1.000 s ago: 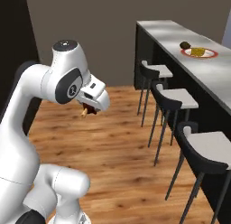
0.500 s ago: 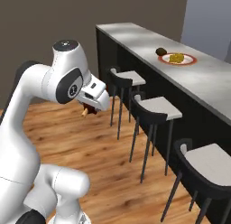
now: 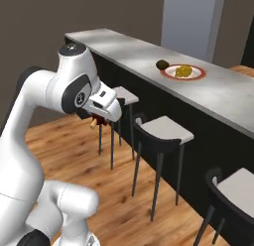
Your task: Take the cheese, steak, and avocado from the fridge and place them on the plate on the dining counter to create an appetizer plate.
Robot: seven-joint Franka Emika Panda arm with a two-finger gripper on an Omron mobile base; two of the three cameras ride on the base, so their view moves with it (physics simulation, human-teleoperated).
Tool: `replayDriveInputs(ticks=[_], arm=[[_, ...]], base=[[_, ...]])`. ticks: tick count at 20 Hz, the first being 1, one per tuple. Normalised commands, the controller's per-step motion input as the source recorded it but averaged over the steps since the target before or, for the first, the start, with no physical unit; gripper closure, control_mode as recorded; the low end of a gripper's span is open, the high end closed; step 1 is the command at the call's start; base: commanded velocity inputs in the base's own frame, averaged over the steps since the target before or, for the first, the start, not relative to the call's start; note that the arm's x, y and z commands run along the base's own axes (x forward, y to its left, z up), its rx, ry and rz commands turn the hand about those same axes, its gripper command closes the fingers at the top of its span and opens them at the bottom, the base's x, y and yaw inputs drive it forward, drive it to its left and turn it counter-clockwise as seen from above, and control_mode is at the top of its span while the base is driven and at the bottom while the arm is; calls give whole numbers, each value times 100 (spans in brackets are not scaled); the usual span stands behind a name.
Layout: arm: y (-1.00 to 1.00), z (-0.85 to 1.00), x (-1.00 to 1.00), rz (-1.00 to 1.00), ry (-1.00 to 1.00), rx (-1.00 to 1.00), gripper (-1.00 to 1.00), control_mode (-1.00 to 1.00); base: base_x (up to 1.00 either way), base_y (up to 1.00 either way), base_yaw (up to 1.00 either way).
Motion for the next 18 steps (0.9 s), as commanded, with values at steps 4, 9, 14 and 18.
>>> replayDriveInputs(ticks=[4,9,14,18], arm=[[0,0,0,0,0,0,100,100],[0,0,0,0,0,0,100,100],[0,0,0,0,0,0,100,100],[0,0,0,0,0,0,100,100]], base=[[70,33,-38],[75,13,-33],[78,3,-26],[72,2,-21]])
